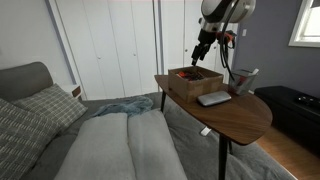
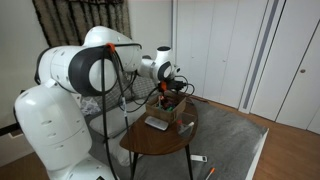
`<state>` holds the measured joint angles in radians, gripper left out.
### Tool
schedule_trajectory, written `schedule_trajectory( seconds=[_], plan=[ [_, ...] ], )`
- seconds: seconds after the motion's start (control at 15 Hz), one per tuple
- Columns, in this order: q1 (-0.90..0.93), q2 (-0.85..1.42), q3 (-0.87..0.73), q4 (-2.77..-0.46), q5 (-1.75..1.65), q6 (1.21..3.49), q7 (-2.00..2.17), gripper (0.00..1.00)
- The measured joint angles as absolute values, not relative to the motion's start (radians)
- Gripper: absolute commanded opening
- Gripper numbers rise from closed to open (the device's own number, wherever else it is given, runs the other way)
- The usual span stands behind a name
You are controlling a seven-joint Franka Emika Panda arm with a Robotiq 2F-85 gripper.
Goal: Move a stick of glue from the box to the penholder
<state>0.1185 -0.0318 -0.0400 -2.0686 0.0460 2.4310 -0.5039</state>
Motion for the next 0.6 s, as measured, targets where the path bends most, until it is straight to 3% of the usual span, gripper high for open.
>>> schedule_trajectory(
  seconds=[0.6],
  plan=[
    [0.103,-0.042,0.003,-2.068,0.008,2.346,-0.288,1.0]
  ],
)
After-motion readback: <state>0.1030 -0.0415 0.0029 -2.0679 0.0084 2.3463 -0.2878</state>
